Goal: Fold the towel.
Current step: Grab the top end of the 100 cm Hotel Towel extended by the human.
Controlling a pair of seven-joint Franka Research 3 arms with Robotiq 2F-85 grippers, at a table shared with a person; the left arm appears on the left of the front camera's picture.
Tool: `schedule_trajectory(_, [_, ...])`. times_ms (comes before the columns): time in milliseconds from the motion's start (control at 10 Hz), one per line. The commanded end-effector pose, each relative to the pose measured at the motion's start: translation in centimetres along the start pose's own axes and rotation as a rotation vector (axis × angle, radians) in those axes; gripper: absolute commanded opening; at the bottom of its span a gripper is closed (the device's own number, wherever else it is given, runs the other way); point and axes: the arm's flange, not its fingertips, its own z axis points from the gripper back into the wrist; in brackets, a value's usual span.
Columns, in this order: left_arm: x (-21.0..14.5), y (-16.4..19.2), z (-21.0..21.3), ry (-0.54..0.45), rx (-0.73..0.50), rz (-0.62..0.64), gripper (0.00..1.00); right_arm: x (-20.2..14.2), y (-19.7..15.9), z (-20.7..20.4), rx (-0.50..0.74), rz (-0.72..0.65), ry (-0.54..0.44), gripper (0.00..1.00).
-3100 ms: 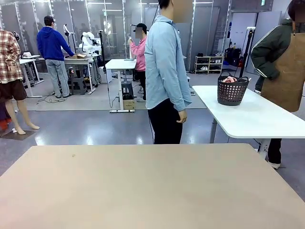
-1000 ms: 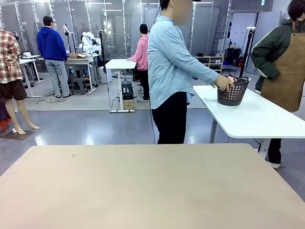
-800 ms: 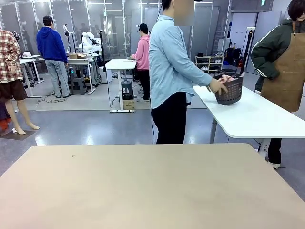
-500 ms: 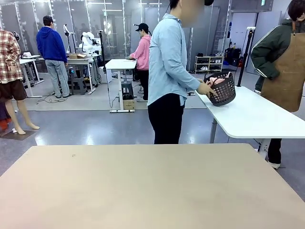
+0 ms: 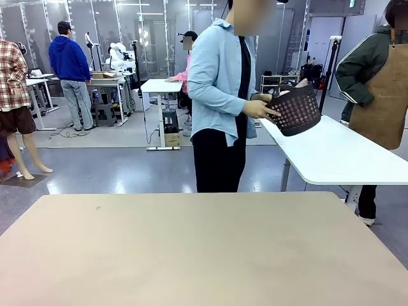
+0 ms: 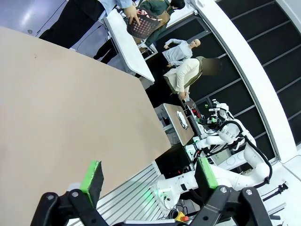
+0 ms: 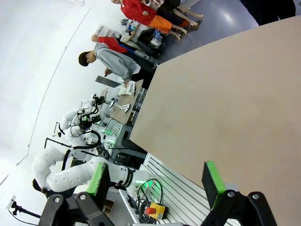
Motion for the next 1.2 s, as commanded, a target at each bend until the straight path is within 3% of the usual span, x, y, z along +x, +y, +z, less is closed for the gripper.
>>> schedule_trajectory(0, [0.24,0.01,0.12,-0.011,-0.021,-0.020,1.00,0.14,-0.09,0.04,0.012,0.021,-0.010,1.00])
schedule_trajectory(1100, [0.24,0.01,0.12,-0.011,-0.021,-0.020,1.00,0.14,-0.09,0.04,0.012,0.021,-0.010,1.00])
